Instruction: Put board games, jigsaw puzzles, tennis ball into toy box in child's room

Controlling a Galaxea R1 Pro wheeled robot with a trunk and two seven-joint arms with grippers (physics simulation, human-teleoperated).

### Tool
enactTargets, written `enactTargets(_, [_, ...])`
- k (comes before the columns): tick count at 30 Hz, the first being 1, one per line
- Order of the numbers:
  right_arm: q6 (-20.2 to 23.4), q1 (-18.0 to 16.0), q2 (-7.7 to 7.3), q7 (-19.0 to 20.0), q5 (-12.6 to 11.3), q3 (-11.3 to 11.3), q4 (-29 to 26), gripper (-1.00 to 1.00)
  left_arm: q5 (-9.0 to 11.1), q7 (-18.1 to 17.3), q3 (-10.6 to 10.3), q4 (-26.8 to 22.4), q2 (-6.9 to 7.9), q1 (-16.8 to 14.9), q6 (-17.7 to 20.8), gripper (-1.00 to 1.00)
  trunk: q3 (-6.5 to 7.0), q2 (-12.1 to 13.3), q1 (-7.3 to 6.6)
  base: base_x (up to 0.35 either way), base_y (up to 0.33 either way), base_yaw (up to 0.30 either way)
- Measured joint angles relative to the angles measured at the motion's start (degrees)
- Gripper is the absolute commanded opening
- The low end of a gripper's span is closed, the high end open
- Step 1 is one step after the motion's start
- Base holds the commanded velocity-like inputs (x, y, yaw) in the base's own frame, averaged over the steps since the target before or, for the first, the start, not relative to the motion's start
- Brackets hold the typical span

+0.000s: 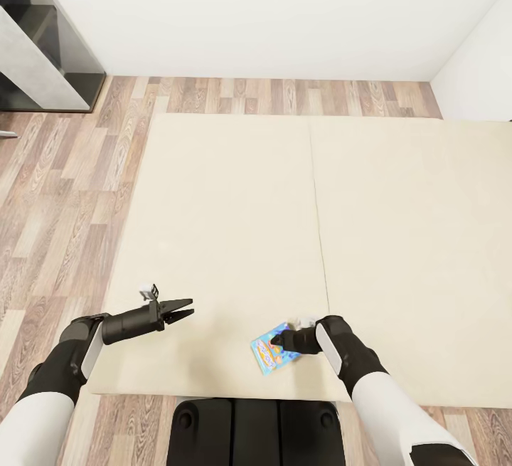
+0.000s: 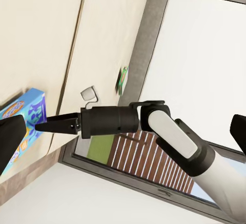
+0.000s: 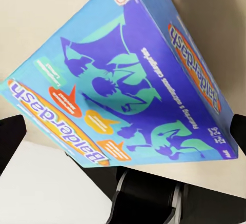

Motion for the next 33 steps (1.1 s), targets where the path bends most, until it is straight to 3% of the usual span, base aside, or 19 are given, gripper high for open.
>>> enactTargets(21, [-2.8,0.0,0.00,0.0,-0.4,-0.1,0.1,1.00,0.0,0.0,0.0,0.0,0.00,0.0,0.0,1.00,0.00,0.0,0.00,0.000,0.000,0.000])
enactTargets(33, [-1.9,0.0,0.15,0.0,-0.1,0.0,0.4,1.00,0.0,0.0,0.0,0.0,0.00,0.0,0.0,1.00,0.00,0.0,0.00,0.000,0.000,0.000])
